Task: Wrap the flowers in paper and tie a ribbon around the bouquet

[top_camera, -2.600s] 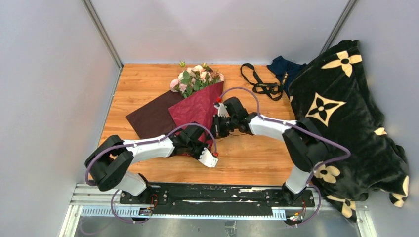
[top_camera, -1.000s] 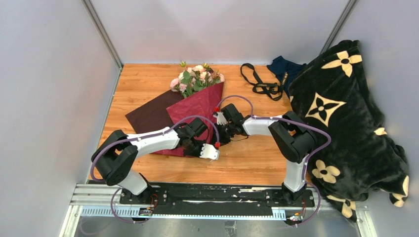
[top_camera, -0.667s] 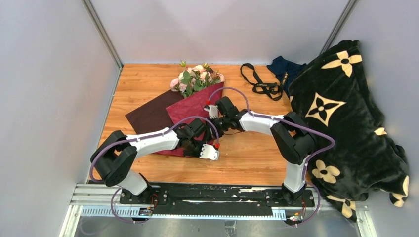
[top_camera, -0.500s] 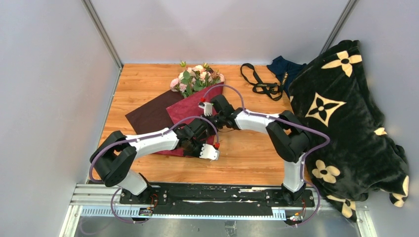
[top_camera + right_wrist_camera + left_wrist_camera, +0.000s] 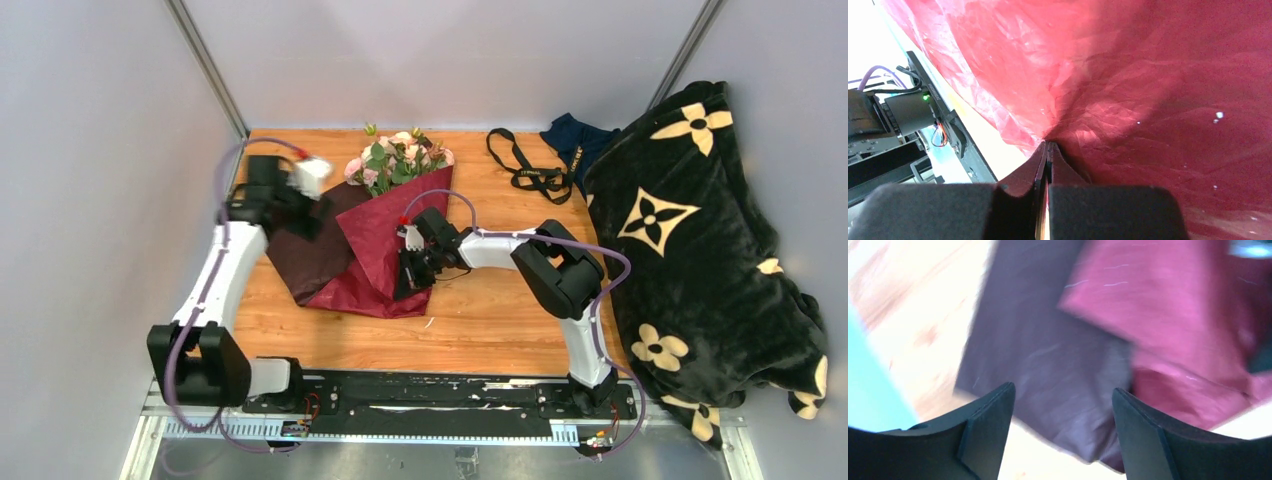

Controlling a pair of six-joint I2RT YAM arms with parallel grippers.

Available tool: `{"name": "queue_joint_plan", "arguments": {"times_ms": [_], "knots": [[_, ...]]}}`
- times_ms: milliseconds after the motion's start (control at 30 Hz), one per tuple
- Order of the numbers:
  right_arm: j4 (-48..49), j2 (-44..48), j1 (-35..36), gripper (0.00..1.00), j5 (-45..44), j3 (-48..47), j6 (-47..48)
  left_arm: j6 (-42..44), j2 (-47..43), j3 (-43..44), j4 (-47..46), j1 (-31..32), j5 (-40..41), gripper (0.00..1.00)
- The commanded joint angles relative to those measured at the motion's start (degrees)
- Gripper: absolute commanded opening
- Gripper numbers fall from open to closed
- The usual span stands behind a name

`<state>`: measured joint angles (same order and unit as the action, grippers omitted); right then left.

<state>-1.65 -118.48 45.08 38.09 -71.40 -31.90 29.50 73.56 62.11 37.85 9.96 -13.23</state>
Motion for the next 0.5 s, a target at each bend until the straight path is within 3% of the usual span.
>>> {"name": "queue_joint_plan", "arguments": {"times_ms": [0,100,167,300,467], "knots": [[-6.54,-1.99,1.65,0.0,-10.86,2.68,2.61,-15.14,1.9,-0.32,6.92,-22.82,-2.22,0.78],[-7.25,-1.93,2.82,0.0,-10.95,1.06,3.9,-23.02,8.29,-1.84,5.63,-34.14,-4.77,0.82],[-7.96,-1.89,3.37,0.0,-10.53,-0.06,4.69,-26.82,15.41,-2.3,6.71,-37.96,-9.77,0.85],[-8.1,-1.8,3.7,0.0,-8.81,-1.09,5.57,-29.12,22.07,-6.49,2.59,-38.78,-16.78,0.97],[-9.72,-1.33,3.61,0.0,-9.11,-2.08,6.5,-31.17,25.62,-9.02,-0.89,-38.8,-19.98,0.98]]}}
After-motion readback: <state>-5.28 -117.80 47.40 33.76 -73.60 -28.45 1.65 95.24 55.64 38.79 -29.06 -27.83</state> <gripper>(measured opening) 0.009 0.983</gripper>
